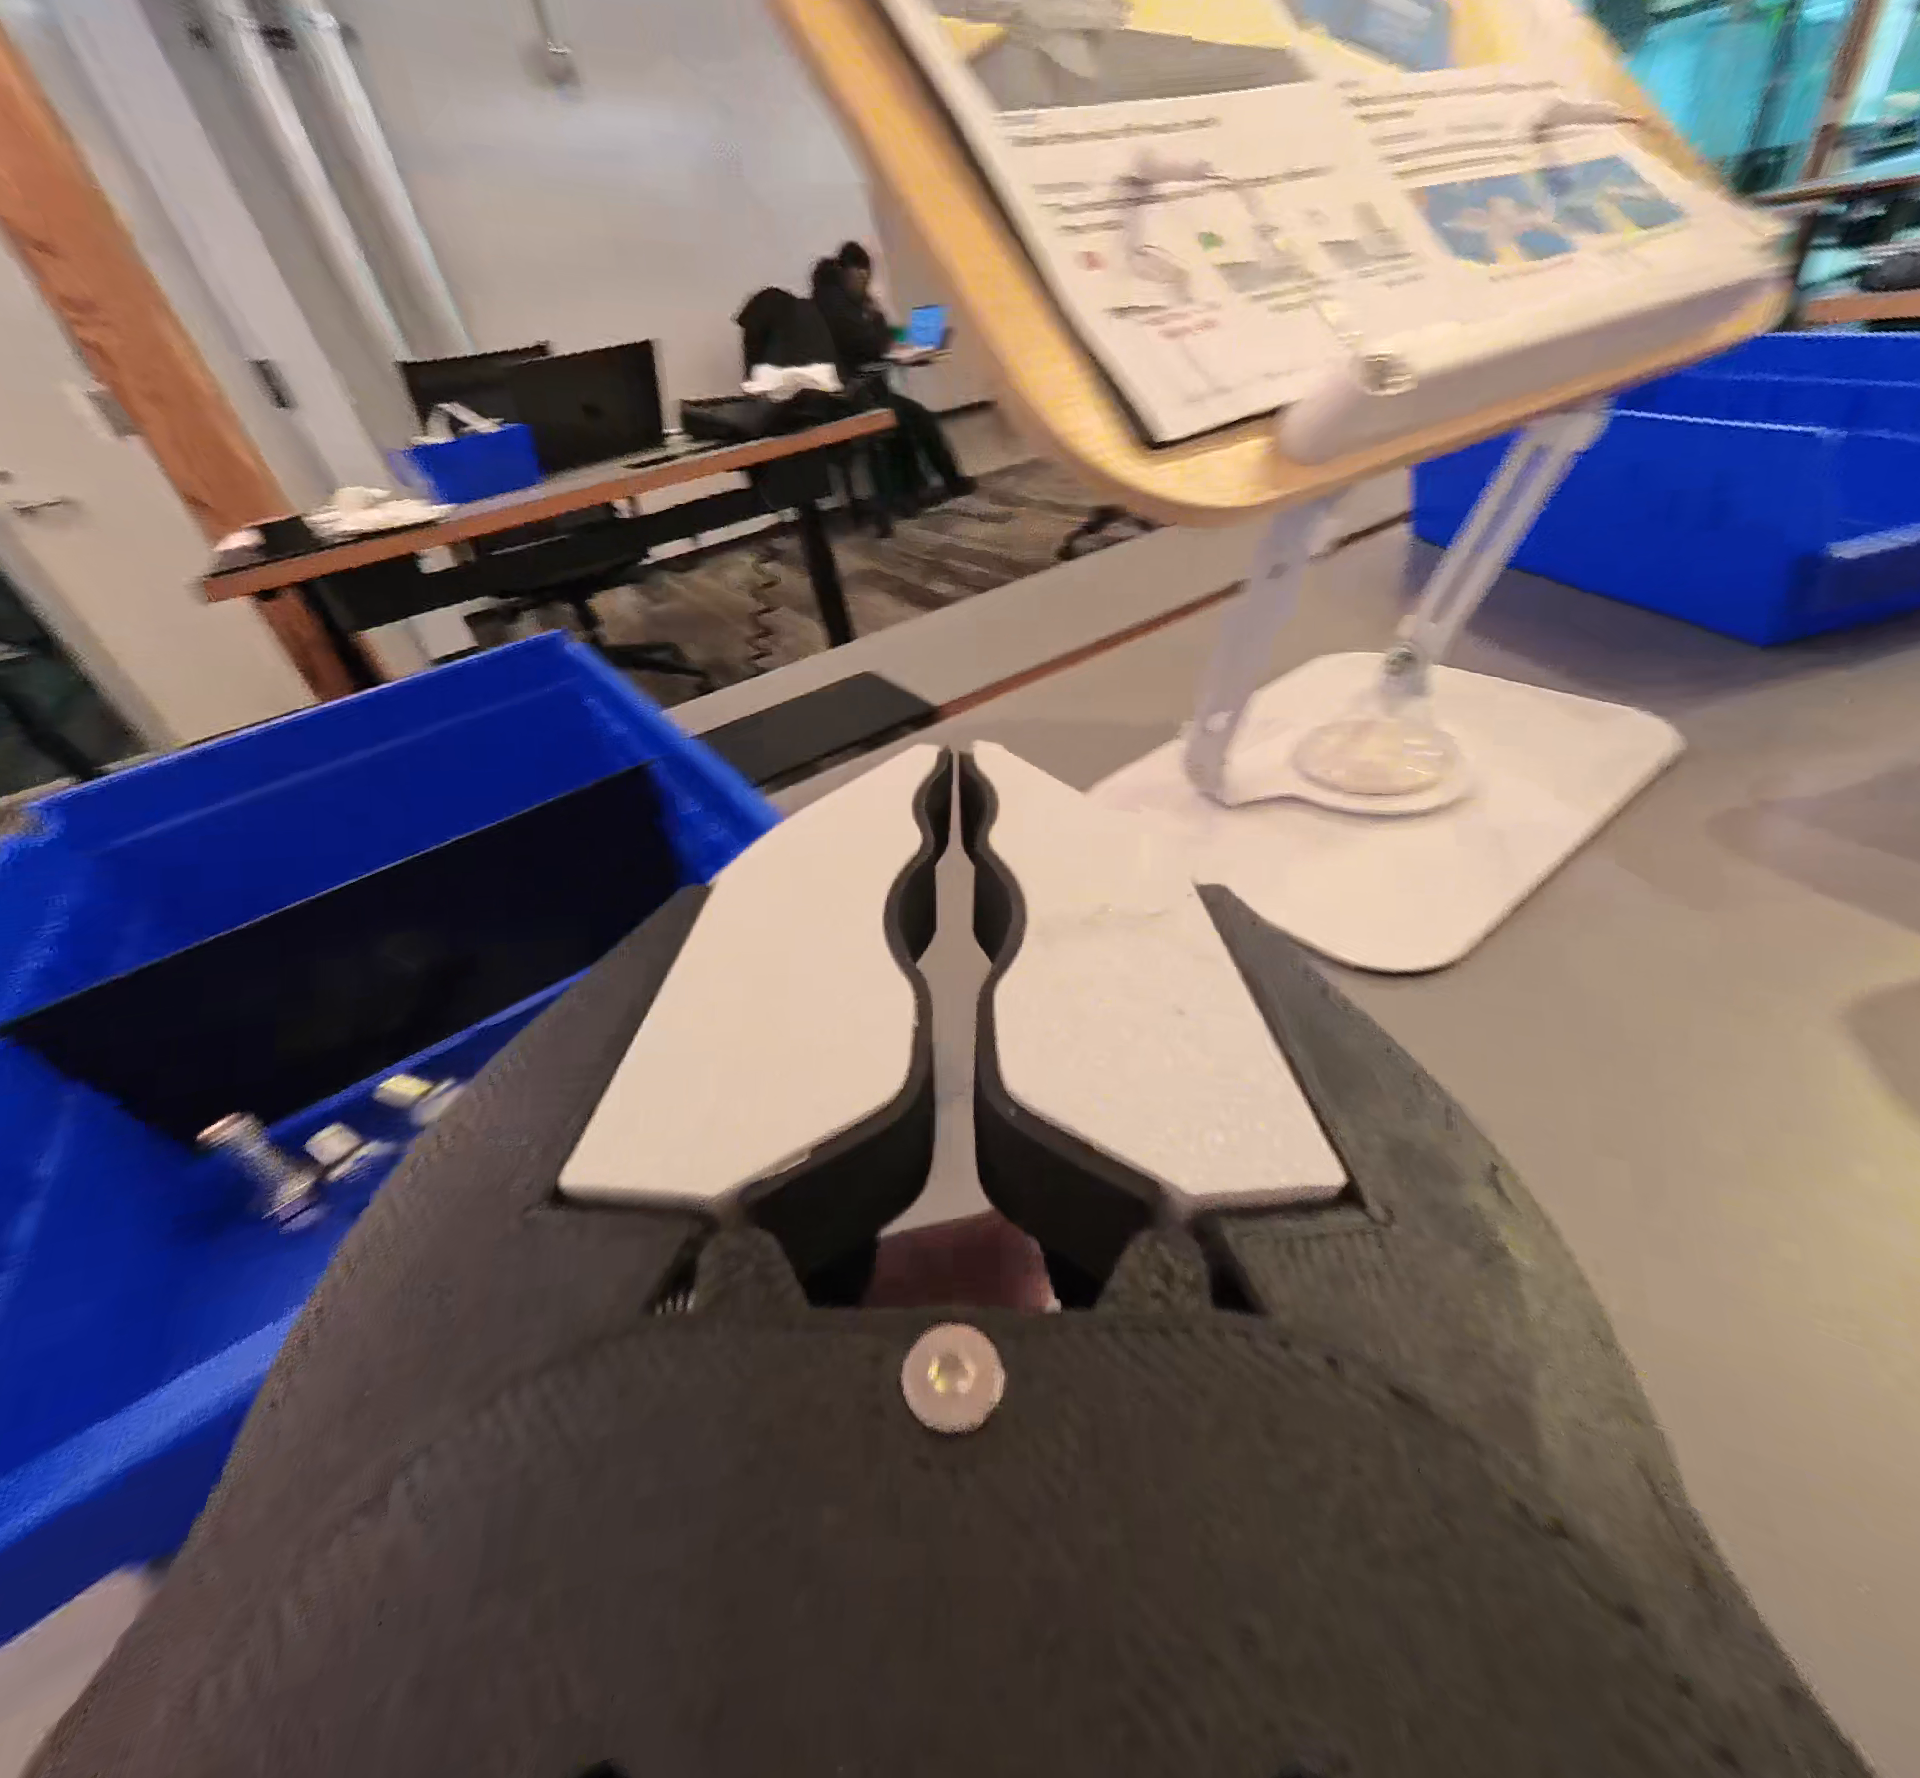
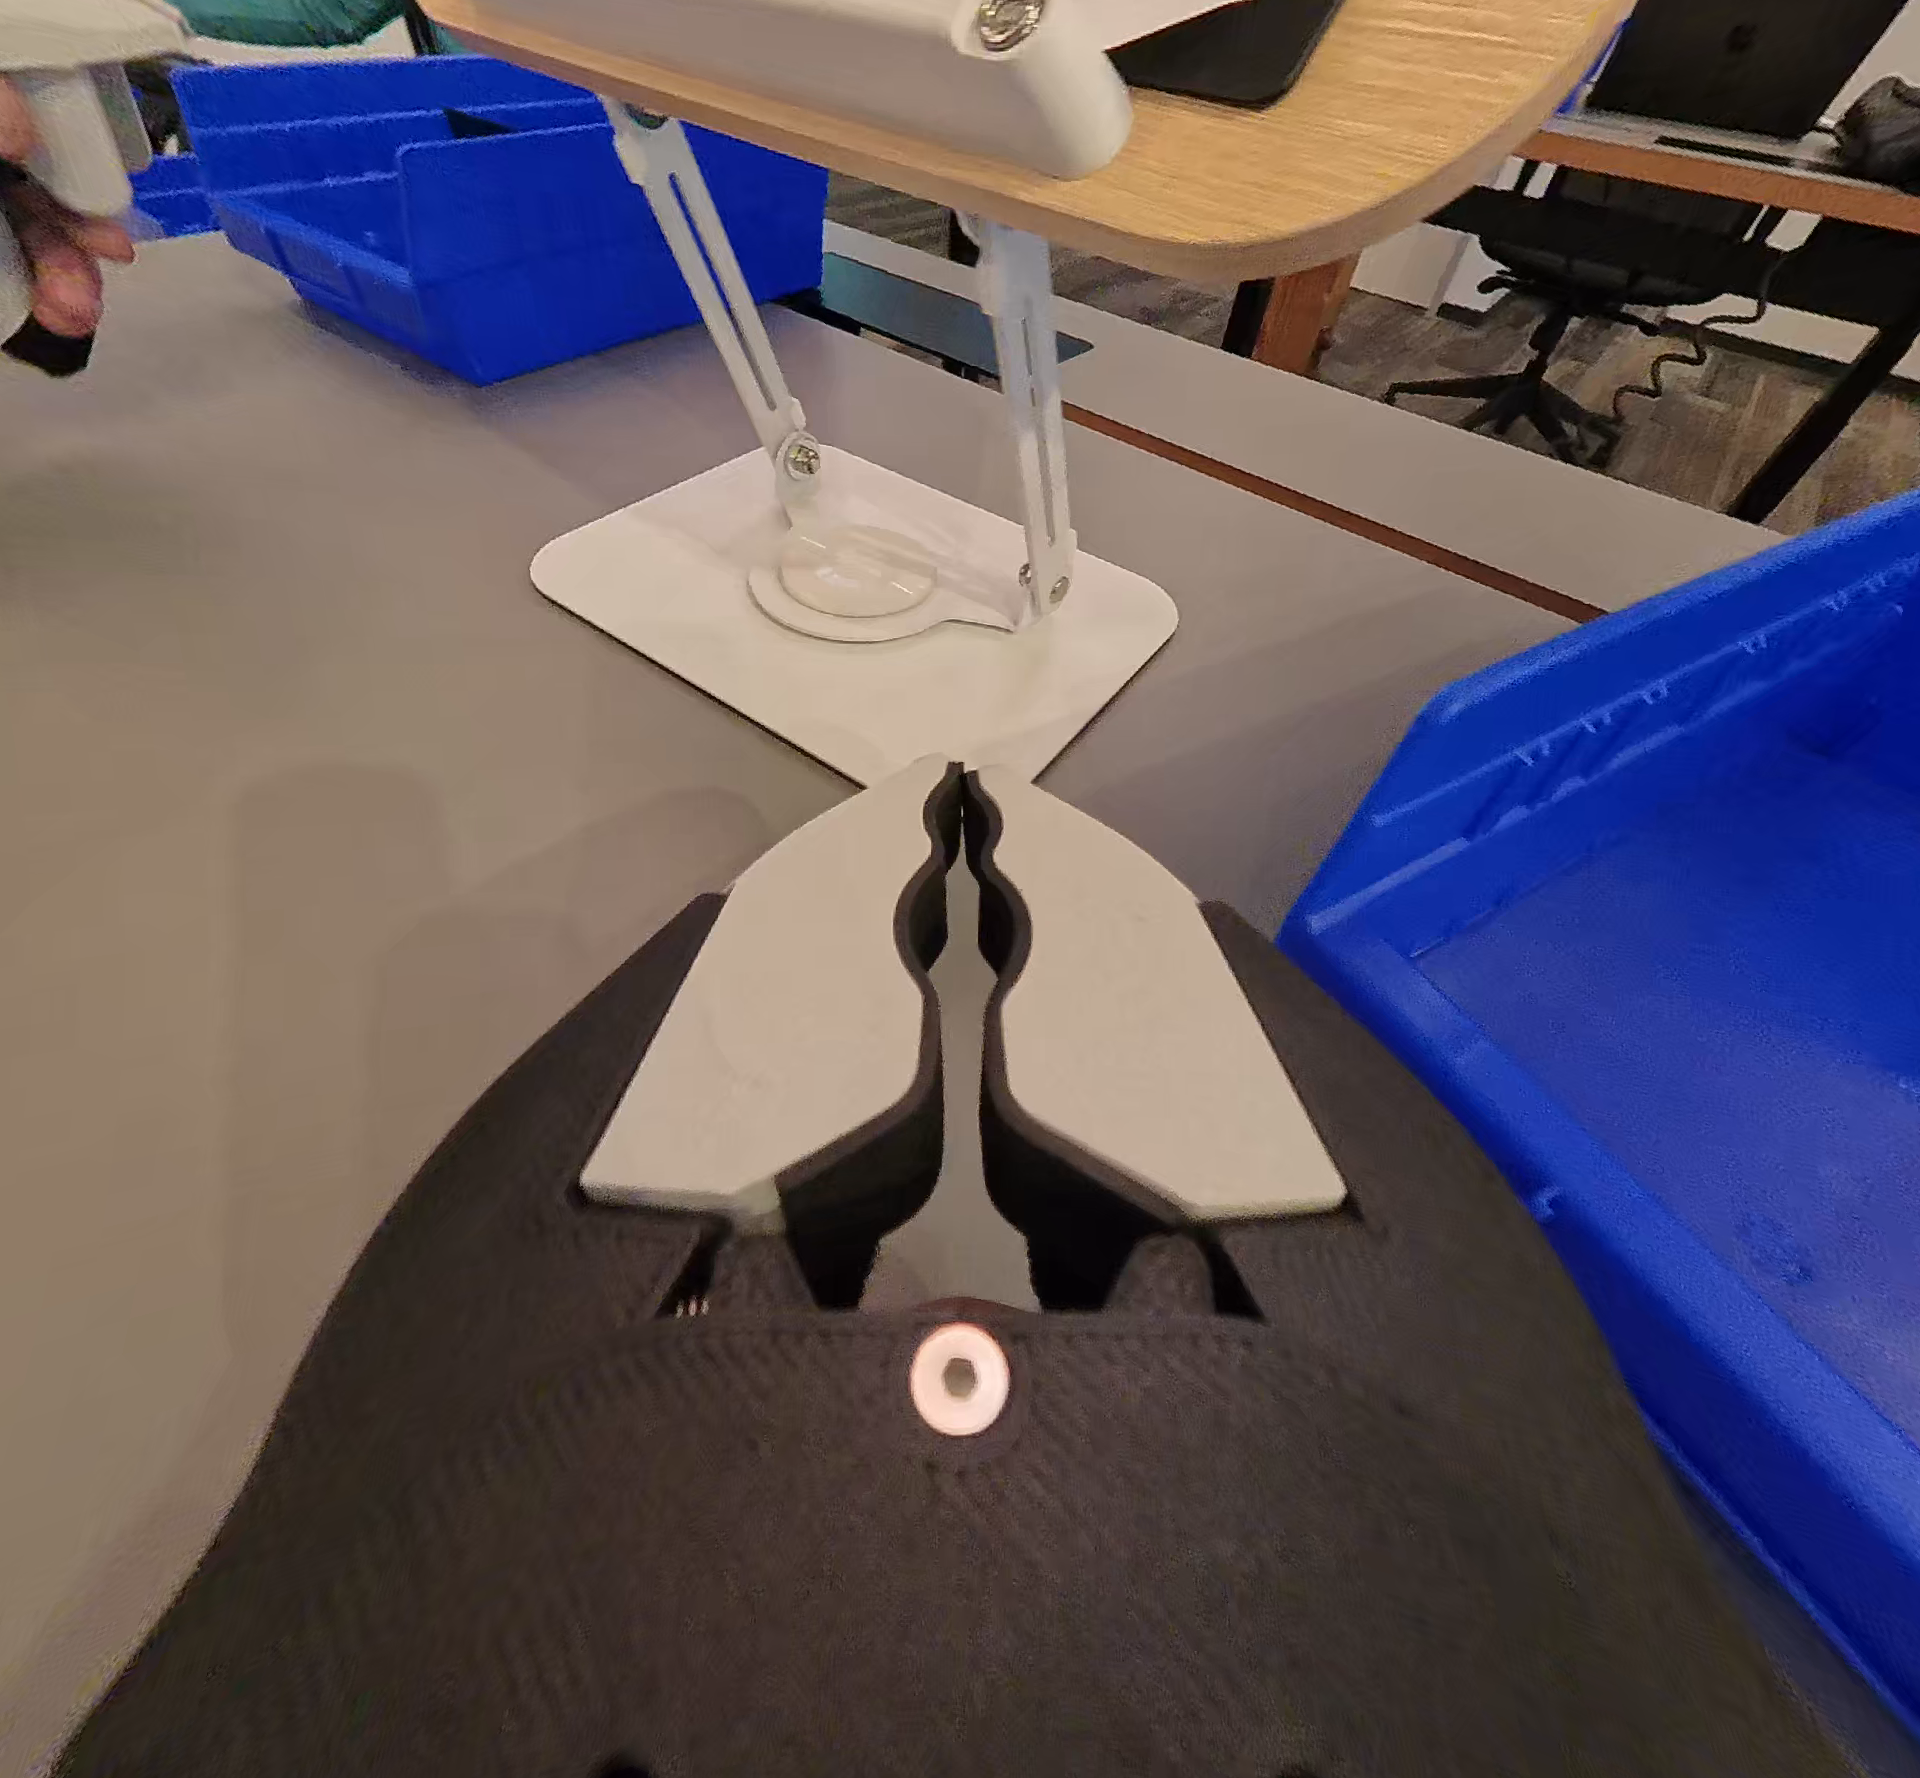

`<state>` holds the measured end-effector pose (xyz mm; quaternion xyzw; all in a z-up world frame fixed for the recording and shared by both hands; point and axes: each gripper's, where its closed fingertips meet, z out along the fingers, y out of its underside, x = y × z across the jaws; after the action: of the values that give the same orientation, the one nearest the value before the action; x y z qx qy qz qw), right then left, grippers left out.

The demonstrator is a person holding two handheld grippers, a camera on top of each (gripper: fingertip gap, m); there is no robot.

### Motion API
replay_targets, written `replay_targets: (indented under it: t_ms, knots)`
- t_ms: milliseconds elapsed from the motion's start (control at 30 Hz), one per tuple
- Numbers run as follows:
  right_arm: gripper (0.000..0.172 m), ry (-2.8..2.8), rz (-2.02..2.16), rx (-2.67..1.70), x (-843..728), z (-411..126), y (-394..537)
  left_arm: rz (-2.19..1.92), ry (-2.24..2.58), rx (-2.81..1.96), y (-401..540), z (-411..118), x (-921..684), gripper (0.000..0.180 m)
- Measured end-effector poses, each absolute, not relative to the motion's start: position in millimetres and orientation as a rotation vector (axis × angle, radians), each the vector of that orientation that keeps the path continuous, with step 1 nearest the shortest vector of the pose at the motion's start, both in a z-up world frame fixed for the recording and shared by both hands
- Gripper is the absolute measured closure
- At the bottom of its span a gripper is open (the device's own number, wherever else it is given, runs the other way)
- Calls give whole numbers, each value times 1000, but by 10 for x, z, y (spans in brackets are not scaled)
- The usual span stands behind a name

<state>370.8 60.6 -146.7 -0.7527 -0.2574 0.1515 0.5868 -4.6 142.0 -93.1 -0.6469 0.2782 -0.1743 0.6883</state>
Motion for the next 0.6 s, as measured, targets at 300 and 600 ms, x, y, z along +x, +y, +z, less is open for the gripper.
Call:
replay_targets:
  t_ms: [300,600]
  knots:
    - [172,-611,374,-1770,3666,-1508,606,-288,520,-1501,1676,-1043,-633,180]
    - [172,-620,356,-1791,3654,-1554,618,-189,517,-1530,1868,-1102,-582,152]
